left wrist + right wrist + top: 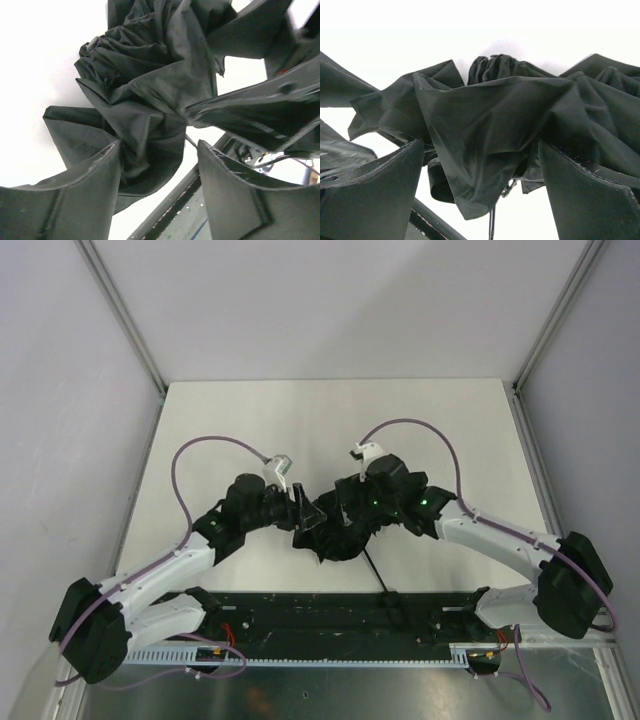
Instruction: Put away the umbrella
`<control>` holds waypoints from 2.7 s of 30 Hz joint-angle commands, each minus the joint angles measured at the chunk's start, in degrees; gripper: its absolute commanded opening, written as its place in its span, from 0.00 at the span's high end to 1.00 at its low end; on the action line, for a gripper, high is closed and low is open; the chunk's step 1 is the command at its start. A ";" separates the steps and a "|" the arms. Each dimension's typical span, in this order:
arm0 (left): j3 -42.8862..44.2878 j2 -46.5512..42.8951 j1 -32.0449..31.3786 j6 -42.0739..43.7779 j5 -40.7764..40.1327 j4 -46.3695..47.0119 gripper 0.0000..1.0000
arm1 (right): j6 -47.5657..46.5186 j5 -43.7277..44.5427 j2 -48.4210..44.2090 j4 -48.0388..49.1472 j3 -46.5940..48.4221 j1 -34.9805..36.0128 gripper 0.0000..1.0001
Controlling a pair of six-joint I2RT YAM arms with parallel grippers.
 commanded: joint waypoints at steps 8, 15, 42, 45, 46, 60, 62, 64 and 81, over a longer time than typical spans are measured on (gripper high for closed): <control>-3.98 1.19 -0.07 1.11 0.73 0.66 0.71 | -1.08 2.66 -2.10 0.25 -1.07 -8.70 0.11; -11.63 -8.30 0.96 -3.71 1.18 -2.56 0.93 | -2.84 14.70 3.43 2.25 -3.22 -17.08 0.28; 5.20 -16.98 2.63 -1.46 4.58 -18.11 0.67 | 1.83 14.99 -11.09 -13.09 5.94 13.25 0.23; 5.64 -15.20 2.65 -2.07 3.61 -16.23 0.66 | 2.41 10.58 -6.70 -10.03 7.43 11.56 0.24; 5.13 -14.21 2.66 -2.40 4.11 -14.84 0.67 | 2.44 9.09 -5.33 -9.11 7.71 10.28 0.26; -15.68 7.93 -2.61 -8.91 6.25 12.95 0.62 | -5.02 20.02 13.93 -14.12 6.15 2.31 0.07; -16.95 7.14 -2.73 -8.94 5.35 13.31 0.62 | -4.85 20.38 13.66 -14.66 5.96 2.08 0.06; -17.82 5.98 -2.76 -8.84 4.90 13.14 0.59 | -4.37 23.65 13.13 -17.17 6.93 2.20 0.06; -18.73 3.69 -2.75 -8.85 4.31 12.82 0.53 | 1.12 26.02 13.71 -27.50 22.32 15.85 0.01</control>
